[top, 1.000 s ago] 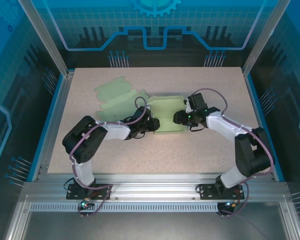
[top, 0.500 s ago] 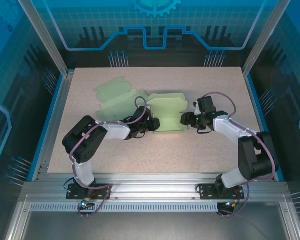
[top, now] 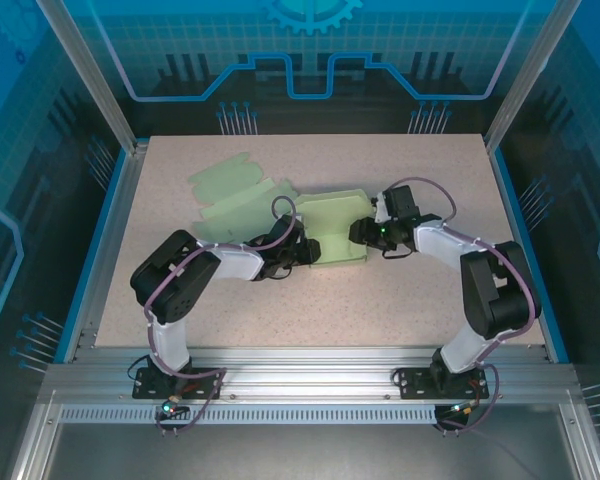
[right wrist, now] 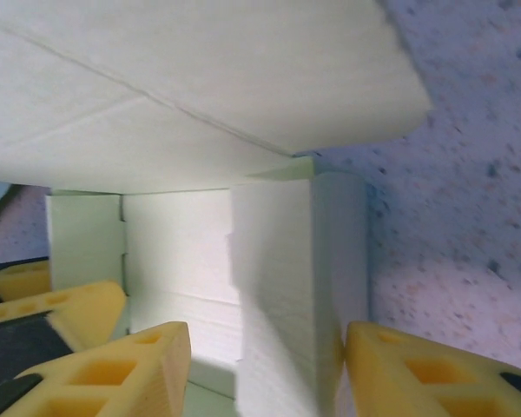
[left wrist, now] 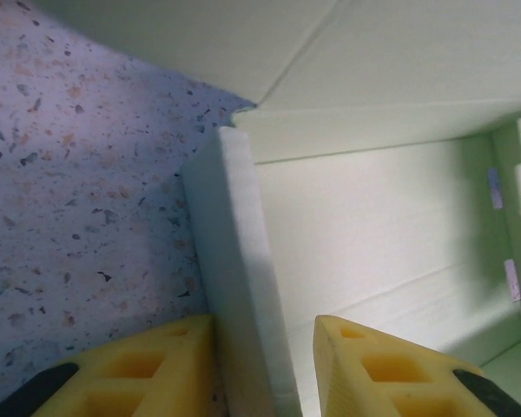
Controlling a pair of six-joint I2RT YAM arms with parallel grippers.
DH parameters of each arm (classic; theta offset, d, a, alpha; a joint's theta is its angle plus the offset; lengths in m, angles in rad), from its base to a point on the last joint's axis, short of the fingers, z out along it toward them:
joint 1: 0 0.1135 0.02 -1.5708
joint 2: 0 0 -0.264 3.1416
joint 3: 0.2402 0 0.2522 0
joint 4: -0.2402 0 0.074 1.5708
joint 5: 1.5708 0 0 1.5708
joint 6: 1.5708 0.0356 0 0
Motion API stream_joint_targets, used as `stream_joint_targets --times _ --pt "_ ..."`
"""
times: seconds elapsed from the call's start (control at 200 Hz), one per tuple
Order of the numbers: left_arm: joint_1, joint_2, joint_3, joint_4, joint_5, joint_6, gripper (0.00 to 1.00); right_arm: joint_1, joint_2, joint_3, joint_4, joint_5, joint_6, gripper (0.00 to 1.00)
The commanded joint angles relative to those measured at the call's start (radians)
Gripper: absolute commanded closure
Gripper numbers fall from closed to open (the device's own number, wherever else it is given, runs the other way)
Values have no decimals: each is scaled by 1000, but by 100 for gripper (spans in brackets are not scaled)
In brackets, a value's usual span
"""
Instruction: Fold the paper box
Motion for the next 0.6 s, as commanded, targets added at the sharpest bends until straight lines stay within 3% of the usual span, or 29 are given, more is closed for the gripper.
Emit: stream_joint_targets --times 0.0,0.16,0.305,0.595 --pt "-10 20 22 12 17 -5 64 19 40 34 -37 27 -17 50" --pt "-10 15 20 9 13 0 64 32 67 54 -72 81 -22 52" --pt "-10 13 16 7 5 -1 65 69 94 100 -171 246 -48 53" --pt "-10 17 27 -13 -33 -5 70 171 217 226 -347 594 -81 82"
